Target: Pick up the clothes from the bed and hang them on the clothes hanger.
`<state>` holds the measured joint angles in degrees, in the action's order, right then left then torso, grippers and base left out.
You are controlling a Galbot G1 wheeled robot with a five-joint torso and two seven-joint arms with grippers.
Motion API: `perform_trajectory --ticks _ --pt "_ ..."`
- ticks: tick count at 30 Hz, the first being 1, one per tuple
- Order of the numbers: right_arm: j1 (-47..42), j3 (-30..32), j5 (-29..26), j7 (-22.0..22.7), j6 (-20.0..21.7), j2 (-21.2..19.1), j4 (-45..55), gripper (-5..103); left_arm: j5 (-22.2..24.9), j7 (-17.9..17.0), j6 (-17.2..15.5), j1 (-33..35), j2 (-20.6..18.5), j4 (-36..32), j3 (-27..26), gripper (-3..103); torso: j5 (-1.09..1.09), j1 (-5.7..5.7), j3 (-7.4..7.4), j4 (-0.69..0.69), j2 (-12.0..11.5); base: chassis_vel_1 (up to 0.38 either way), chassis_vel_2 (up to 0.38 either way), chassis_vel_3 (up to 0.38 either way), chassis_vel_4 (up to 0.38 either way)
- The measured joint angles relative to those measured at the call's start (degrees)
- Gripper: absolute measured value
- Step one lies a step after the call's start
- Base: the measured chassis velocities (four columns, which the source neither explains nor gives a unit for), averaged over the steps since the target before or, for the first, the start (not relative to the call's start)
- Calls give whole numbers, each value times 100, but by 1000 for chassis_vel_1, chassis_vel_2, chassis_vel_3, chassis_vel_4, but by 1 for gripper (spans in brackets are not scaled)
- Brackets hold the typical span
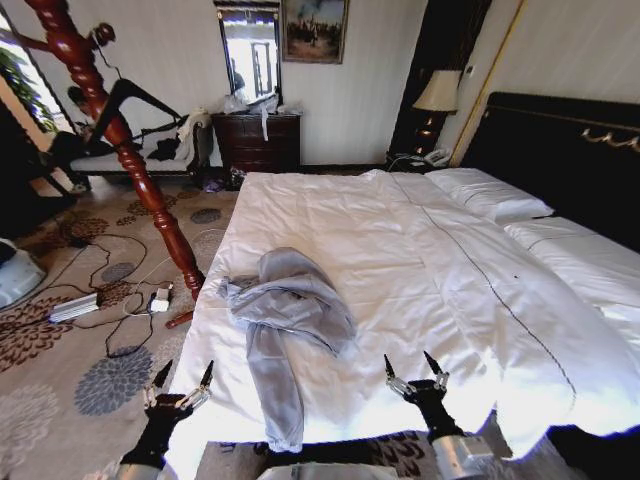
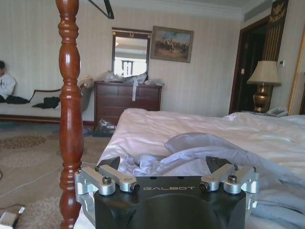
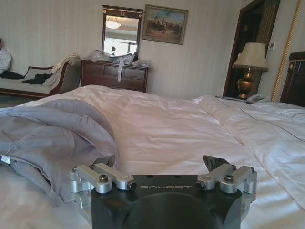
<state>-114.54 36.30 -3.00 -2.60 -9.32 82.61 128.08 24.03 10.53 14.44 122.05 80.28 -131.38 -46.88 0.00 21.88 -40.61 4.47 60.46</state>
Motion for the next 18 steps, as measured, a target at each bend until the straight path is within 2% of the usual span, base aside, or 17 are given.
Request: perform_trajectory --ticks 7,18 --pt "-12 -6 28 5 -25 -8 13 100 -213 -8 94 -73 51 16 -53 100 0 0 0 0 0 0 0 0 0" --pt "-41 -25 62 5 -41 -67 3 100 -243 -9 176 -9 63 88 -51 100 0 0 0 0 0 0 0 0 0"
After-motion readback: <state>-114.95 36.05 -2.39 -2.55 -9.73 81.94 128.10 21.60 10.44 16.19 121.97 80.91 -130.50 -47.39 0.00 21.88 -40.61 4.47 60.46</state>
